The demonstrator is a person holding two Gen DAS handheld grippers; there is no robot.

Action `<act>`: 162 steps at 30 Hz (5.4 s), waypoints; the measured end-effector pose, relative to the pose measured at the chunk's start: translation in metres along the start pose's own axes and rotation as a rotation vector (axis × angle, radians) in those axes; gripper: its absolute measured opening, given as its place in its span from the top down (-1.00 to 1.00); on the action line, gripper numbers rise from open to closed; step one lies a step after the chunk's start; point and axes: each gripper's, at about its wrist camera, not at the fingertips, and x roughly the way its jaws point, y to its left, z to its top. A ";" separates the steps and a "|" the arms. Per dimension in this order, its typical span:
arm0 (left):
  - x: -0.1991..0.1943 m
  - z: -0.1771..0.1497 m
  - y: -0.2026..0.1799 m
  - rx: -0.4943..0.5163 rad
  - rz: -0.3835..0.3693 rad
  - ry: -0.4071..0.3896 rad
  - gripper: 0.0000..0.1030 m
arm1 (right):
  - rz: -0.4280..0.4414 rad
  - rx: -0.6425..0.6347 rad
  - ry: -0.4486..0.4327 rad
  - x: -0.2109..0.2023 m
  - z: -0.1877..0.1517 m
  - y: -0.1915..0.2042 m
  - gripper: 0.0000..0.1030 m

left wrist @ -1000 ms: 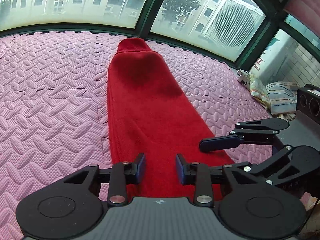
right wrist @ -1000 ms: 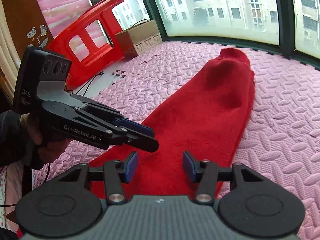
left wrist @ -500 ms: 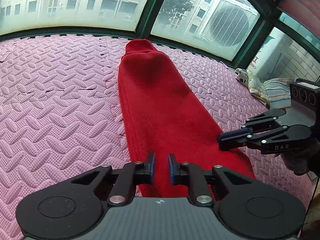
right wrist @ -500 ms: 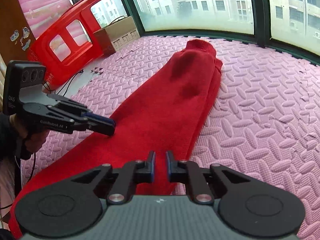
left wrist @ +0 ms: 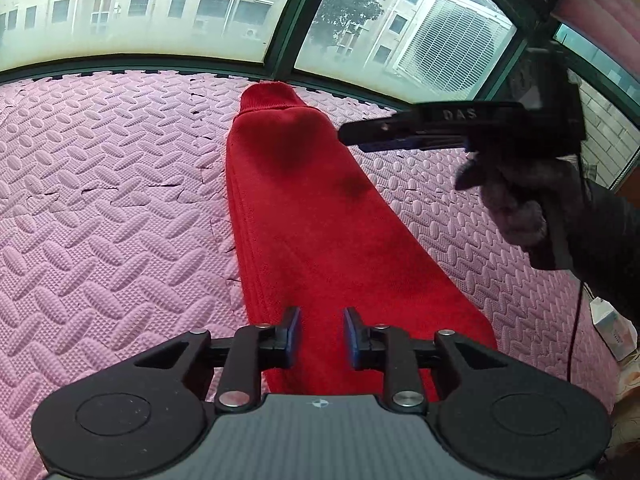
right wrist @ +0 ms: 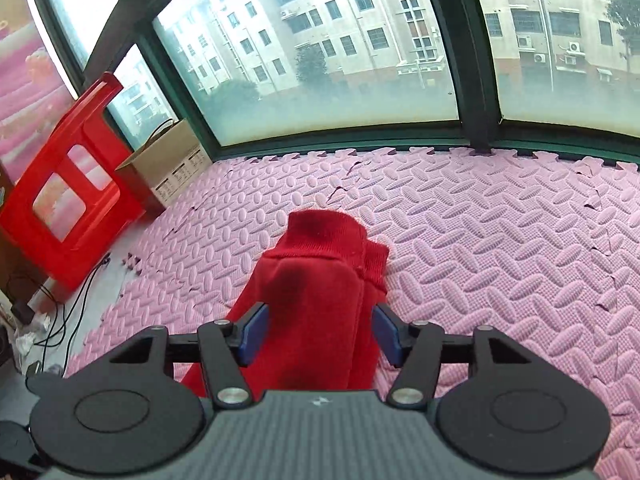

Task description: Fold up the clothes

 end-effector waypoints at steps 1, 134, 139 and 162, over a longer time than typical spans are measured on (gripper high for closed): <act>0.000 0.000 0.000 0.002 -0.003 0.000 0.41 | -0.006 0.007 -0.001 0.007 0.003 -0.002 -0.13; -0.093 -0.162 -0.139 0.147 -0.017 -0.197 -0.68 | -0.002 -0.515 0.118 -0.059 -0.157 0.193 -0.35; -0.098 -0.162 -0.140 0.147 -0.022 -0.204 -0.68 | 0.011 -0.430 0.082 -0.084 -0.148 0.172 -0.35; -0.135 -0.181 -0.151 0.215 0.030 -0.246 -0.80 | 0.097 -0.328 -0.031 -0.158 -0.182 0.135 -0.48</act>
